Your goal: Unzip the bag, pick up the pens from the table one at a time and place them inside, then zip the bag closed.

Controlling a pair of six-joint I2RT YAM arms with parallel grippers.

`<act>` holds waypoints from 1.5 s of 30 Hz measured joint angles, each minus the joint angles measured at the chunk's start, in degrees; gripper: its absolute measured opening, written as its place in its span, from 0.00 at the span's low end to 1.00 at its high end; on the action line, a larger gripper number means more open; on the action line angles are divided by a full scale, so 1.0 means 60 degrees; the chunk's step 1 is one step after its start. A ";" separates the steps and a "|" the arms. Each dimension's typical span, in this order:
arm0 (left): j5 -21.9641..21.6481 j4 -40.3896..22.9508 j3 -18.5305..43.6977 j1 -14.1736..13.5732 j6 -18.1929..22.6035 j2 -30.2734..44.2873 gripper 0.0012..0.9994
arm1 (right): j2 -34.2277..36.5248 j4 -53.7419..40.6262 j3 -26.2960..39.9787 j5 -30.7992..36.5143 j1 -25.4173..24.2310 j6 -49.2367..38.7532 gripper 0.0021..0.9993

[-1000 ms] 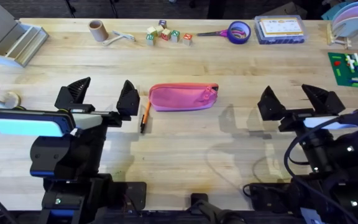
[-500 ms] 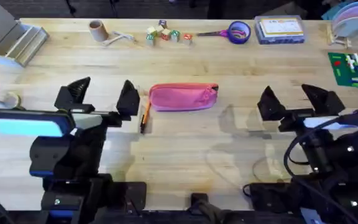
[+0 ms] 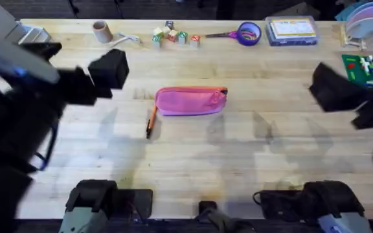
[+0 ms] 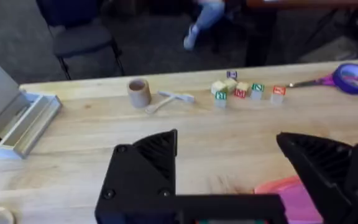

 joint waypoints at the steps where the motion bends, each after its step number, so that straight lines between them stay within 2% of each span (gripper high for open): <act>1: 0.0000 -0.0280 0.0390 0.0000 0.0001 0.0355 0.99 | 0.0323 -0.0237 0.0469 0.0000 0.0000 0.0002 1.00; 7: 0.0004 -0.1821 0.2569 0.0000 0.0004 0.2129 0.99 | 0.1758 -0.1352 0.2547 -0.0004 0.0000 0.0006 1.00; 8: 0.0022 -0.2044 0.3279 0.0000 0.0004 0.2724 0.99 | 0.2245 -0.1656 0.3089 -0.0011 0.0000 0.0020 1.00; 15: 0.0446 -0.2293 0.3617 0.0000 0.0213 0.3275 0.99 | 0.2647 -0.1767 0.3207 -0.0213 0.0000 0.0046 1.00; 20: 0.0481 -0.2630 0.3617 0.0000 0.0928 0.3275 0.99 | 0.2647 -0.1764 0.3207 -0.0248 0.0000 0.0046 1.00; 21: 0.0508 -0.3013 0.3617 0.0003 0.1749 0.3275 0.99 | 0.2647 -0.1767 0.3207 -0.0248 0.0000 0.0046 1.00; 26: 0.1297 -0.3852 0.3617 0.0000 0.4058 0.3275 0.99 | 0.2647 -0.1767 0.3207 -0.0248 0.0000 0.0046 1.00; 27: 0.2133 -0.4422 0.3617 0.0000 0.5792 0.3332 0.99 | 0.2647 -0.1767 0.3207 -0.0248 0.0000 0.0046 1.00; 29: 0.2601 -0.4643 0.3617 0.0000 0.6831 0.3447 0.99 | 0.2647 -0.1771 0.3207 -0.0248 0.0000 0.0046 1.00; 30: 0.3247 -0.4672 0.3617 0.0000 0.9059 0.4008 0.99 | 0.2647 -0.1875 0.3207 -0.0248 0.0000 0.0046 1.00; 34: 0.3411 -0.4676 0.3617 0.0000 1.0000 0.4405 0.99 | 0.2647 -0.1919 0.3207 -0.0248 0.0000 0.0046 1.00; 41: 0.3472 -0.4676 0.3617 0.0000 1.0631 0.4902 0.99 | 0.2647 -0.1956 0.3207 -0.0248 0.0000 0.0042 1.00; 42: 0.3537 -0.4718 0.3617 0.0000 1.0987 0.5216 0.99 | 0.2647 -0.2050 0.3207 -0.0248 0.0000 0.0046 1.00; 45: 0.3765 -0.4719 0.3617 0.0000 1.1361 0.5596 0.99 | 0.2647 -0.2055 0.3207 -0.0249 0.0000 0.0046 1.00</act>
